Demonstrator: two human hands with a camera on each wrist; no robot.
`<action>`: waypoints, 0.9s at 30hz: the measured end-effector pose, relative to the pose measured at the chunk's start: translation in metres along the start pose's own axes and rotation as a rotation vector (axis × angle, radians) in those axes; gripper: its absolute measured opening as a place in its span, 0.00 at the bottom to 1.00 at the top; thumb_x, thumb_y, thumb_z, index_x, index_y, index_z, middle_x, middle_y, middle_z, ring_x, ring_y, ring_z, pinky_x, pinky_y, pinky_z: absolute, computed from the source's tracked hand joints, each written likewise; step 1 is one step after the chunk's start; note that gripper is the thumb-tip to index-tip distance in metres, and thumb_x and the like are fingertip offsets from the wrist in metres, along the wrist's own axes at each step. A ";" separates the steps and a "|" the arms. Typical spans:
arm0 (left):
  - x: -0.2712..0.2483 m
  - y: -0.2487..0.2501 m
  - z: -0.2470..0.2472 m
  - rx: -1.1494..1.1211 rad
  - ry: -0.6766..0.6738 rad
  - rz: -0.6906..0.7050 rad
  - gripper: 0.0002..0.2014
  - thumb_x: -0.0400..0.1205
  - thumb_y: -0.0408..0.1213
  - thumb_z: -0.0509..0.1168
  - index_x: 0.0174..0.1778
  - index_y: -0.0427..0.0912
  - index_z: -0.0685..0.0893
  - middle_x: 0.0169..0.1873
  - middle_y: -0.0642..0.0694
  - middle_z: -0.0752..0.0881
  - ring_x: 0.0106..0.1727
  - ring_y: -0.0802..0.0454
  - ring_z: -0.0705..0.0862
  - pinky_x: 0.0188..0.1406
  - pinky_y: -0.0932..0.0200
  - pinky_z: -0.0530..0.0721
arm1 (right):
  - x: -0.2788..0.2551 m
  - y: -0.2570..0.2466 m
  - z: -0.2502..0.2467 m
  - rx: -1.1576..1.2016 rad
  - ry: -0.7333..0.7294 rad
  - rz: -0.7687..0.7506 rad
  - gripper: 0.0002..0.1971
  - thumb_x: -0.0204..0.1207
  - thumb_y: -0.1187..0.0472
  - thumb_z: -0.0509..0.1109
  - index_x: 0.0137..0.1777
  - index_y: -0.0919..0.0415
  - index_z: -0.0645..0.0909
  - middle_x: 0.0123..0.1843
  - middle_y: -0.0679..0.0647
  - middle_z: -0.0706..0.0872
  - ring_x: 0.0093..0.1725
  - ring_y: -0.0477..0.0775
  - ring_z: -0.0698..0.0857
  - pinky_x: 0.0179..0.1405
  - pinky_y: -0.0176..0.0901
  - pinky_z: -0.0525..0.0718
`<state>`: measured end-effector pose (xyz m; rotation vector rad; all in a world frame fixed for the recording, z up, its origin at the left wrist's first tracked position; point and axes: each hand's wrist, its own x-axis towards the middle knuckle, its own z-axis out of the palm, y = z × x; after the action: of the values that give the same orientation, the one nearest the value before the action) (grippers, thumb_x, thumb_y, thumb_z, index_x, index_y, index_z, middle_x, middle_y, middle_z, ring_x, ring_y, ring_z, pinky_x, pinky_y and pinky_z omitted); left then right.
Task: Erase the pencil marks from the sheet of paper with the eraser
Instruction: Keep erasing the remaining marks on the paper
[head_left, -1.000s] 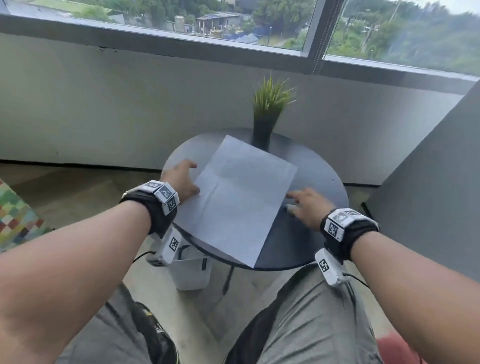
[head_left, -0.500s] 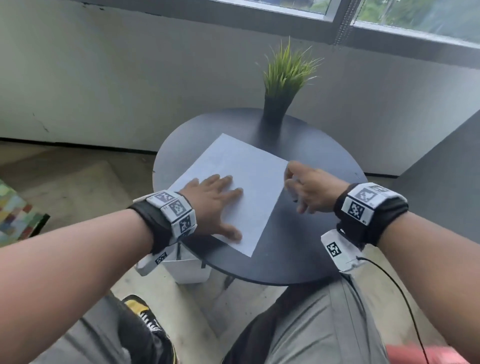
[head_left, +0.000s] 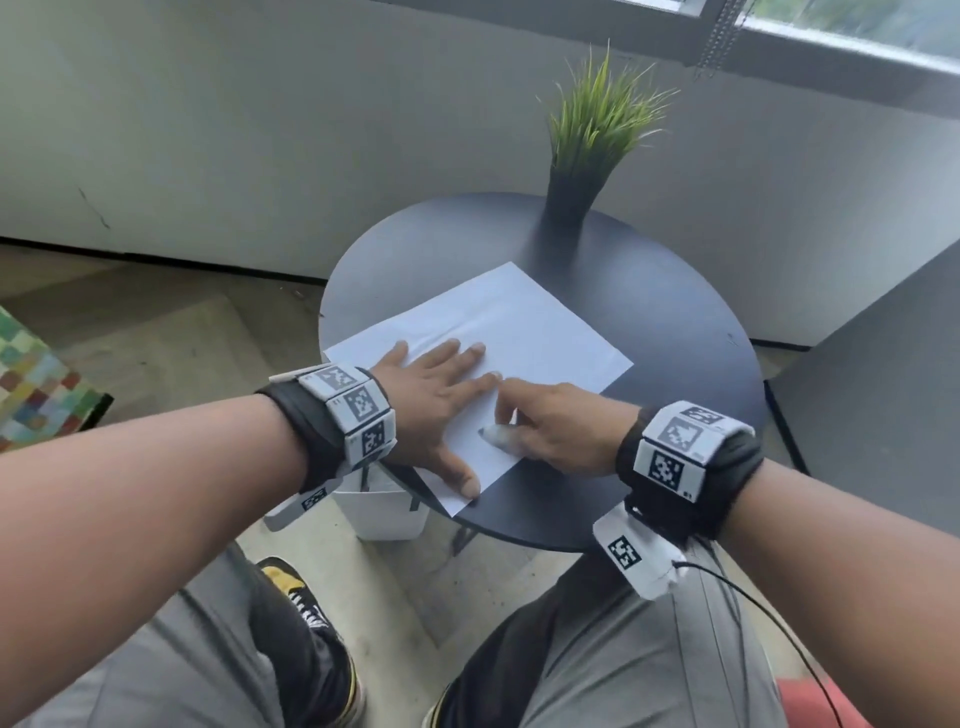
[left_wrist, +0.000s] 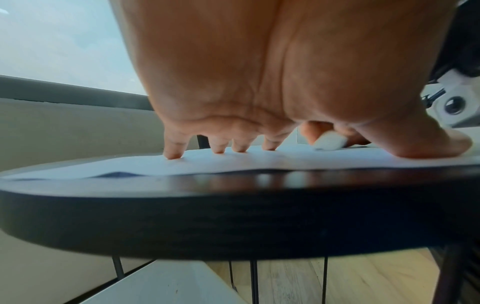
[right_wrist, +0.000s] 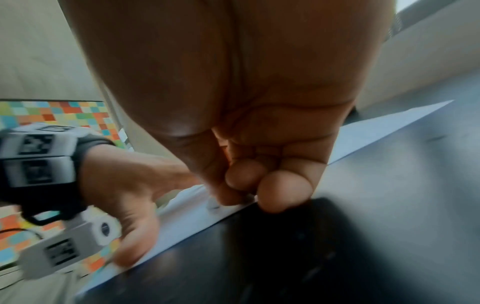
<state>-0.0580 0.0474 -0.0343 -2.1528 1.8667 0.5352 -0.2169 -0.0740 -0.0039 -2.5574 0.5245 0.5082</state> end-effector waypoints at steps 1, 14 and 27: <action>0.000 0.000 0.000 -0.012 0.002 0.000 0.66 0.61 0.84 0.62 0.87 0.58 0.37 0.87 0.50 0.32 0.87 0.47 0.33 0.82 0.30 0.44 | 0.000 -0.004 0.002 -0.008 -0.008 -0.025 0.12 0.82 0.42 0.63 0.51 0.50 0.72 0.42 0.44 0.79 0.45 0.53 0.78 0.46 0.42 0.71; 0.000 -0.001 0.000 -0.032 -0.013 -0.008 0.66 0.60 0.85 0.61 0.87 0.60 0.34 0.86 0.53 0.31 0.87 0.48 0.31 0.81 0.25 0.43 | 0.011 0.006 -0.011 0.016 0.183 0.152 0.14 0.79 0.43 0.67 0.49 0.53 0.75 0.47 0.48 0.82 0.47 0.54 0.78 0.43 0.42 0.71; -0.009 0.002 -0.001 -0.042 -0.022 -0.002 0.66 0.61 0.84 0.62 0.87 0.60 0.35 0.86 0.53 0.30 0.87 0.48 0.31 0.81 0.24 0.43 | 0.003 0.019 -0.005 0.093 0.239 0.132 0.15 0.78 0.41 0.67 0.47 0.52 0.76 0.44 0.47 0.82 0.48 0.55 0.80 0.45 0.44 0.76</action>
<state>-0.0604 0.0546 -0.0297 -2.1657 1.8577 0.6000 -0.2211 -0.0929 -0.0085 -2.5191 0.7861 0.2166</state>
